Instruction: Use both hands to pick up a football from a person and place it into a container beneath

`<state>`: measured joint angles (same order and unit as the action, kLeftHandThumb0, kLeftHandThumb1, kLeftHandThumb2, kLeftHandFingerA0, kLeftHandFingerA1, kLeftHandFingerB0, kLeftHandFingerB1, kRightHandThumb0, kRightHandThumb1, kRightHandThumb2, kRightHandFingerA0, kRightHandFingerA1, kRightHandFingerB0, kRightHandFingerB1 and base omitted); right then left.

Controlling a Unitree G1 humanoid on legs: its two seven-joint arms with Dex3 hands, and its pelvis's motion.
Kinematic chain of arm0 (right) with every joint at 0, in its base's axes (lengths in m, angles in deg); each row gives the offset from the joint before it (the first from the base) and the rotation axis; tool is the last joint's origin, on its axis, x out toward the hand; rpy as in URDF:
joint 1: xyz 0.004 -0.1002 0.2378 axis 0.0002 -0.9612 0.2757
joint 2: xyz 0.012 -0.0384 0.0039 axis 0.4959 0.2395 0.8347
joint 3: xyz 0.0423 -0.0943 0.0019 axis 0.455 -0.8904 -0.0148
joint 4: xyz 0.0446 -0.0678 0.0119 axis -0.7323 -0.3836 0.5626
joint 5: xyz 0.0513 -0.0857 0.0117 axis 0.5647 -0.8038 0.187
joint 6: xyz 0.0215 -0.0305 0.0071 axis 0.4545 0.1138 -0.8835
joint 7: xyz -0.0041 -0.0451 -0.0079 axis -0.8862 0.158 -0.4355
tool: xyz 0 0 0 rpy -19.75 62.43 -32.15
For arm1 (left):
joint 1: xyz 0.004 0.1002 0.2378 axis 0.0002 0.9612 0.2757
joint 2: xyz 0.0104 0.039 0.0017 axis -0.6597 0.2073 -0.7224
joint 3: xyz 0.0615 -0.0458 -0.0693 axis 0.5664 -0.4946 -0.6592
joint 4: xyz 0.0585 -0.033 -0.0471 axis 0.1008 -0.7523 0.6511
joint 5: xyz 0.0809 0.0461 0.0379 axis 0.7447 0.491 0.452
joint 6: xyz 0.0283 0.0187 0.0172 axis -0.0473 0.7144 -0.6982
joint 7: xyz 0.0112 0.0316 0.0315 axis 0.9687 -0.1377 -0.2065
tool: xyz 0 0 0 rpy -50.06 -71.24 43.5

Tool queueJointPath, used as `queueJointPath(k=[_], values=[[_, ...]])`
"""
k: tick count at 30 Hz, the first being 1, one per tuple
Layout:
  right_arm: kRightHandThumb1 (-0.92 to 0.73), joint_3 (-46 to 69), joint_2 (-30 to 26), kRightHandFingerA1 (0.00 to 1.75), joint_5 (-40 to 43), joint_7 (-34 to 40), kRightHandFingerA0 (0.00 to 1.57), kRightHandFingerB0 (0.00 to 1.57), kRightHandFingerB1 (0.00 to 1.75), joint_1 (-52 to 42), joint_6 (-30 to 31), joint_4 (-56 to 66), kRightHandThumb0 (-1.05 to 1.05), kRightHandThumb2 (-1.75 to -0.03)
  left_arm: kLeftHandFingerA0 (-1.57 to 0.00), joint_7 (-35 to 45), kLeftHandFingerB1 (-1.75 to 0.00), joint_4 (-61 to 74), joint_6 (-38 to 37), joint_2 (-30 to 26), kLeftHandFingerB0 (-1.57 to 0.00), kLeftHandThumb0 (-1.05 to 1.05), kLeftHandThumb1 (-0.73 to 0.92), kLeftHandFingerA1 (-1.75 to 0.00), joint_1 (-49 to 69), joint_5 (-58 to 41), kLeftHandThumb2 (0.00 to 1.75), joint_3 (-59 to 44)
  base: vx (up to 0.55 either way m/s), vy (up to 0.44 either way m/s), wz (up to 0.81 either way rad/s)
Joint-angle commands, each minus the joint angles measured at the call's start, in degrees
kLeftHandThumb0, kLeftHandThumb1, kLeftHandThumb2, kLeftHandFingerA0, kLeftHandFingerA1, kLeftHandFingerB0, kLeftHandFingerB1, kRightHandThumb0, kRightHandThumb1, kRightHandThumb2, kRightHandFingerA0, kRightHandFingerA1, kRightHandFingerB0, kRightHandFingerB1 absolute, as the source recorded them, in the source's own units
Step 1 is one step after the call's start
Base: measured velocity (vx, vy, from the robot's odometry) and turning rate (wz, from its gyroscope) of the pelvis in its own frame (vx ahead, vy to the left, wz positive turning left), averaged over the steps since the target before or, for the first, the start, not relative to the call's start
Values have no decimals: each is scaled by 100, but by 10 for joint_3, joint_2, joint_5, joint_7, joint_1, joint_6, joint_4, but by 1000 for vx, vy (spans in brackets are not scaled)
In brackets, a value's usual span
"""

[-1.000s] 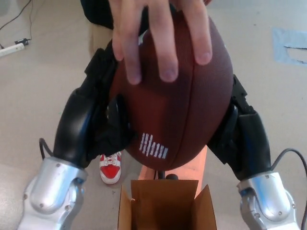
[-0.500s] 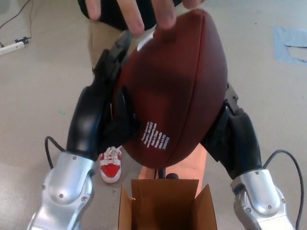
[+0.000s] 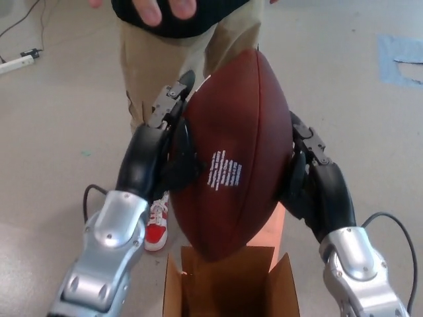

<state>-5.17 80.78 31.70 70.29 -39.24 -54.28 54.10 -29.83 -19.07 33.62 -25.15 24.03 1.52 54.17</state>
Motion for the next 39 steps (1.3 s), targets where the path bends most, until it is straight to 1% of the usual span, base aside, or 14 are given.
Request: queueJointPath(k=[1, 11, 12, 20, 21, 27, 30, 32, 33, 34, 35, 37, 38, 39], values=[[-88, 19, 12, 1, 14, -25, 0, 0, 7, 63, -73, -43, -83, -104, 0, 56, -15, -87, -21, 28, 0, -79, 86, -13, -59, -9, 115, 7, 0, 0, 0], [-87, 39, 7, 1, 5, -25, 0, 0, 6, 97, -88, -81, -82, -106, 0, 59, -10, -141, -30, 40, 0, -77, 78, -3, -105, -5, 96, -4, 0, 0, 0], [-86, 40, 5, 2, 3, -23, 0, 0, 7, 100, -92, -84, -81, -104, 0, 58, -17, -144, -32, 41, 0, -78, 85, -15, -107, -4, 117, -5, 0, 0, 0], [-88, 44, 0, 1, 1, -27, 0, 0, 6, 114, -96, -95, -84, -107, 0, 84, -6, -160, -21, 33, 0, -76, 92, 0, -128, -16, 76, -18, 0, 0, 0], [-92, 40, -15, 8, -38, 18, 0, 0, 8, 106, -53, -75, -88, -123, 0, 98, -2, -150, 8, 17, 0, -93, 88, -4, -125, -28, 114, -28, 0, 0, 0], [-91, 135, -82, 8, -9, 67, 0, 0, 6, 85, -53, -46, -89, -121, 0, 135, -3, -211, -13, -102, 0, -83, 76, -2, -119, -63, 95, -134, 0, 0, 0], [-90, 173, -128, 13, 10, 36, 0, 0, 9, 76, -67, -58, -89, -121, 0, 163, 0, -246, -7, -154, 0, -99, 85, -3, -118, -86, 114, -184, 0, 0, 0], [-89, 194, -152, 12, 22, 19, 0, 0, 9, 63, -73, -54, -88, -121, 0, 174, 0, -272, 1, -187, 0, -98, 82, -2, -112, -102, 111, -220, 0, 0, 0], [-92, 199, -155, 0, 25, 15, 0, 0, 0, 59, -76, -52, -84, -79, 0, 177, -3, -276, 1, -194, 0, -93, 80, -4, -106, -106, 110, -229, 0, 0, 0], [-92, 203, -155, 0, 28, 12, 0, 0, 0, 56, -79, -51, -84, -79, 0, 182, -3, -279, -1, -198, 0, -93, 80, -4, -102, -108, 110, -237, 0, 0, 0], [-86, 209, -153, 9, 36, 6, 0, 0, 7, 43, -81, -38, -90, -119, 0, 189, 0, -294, -13, -212, 0, -82, 90, 0, -89, -108, 66, -251, 0, 0, 0], [-86, 211, -148, 8, 44, 1, 0, 0, 6, 32, -80, -23, -91, -118, 0, 199, 0, -302, -20, -222, 0, -82, 91, -1, -77, -107, 67, -259, 0, 0, 0], [-74, 210, -142, 2, 49, -4, 0, 0, 2, 24, -76, -8, -87, -96, 0, 213, -8, -299, -25, -230, 0, -89, 78, -8, -63, -106, 111, -263, 0, 0, 0], [-81, 210, -137, 10, 52, -8, 0, 0, 8, 19, -75, 1, -89, -116, 0, 222, -2, -300, -29, -232, 0, -96, 82, -3, -56, -108, 111, -266, 0, 0, 0]])
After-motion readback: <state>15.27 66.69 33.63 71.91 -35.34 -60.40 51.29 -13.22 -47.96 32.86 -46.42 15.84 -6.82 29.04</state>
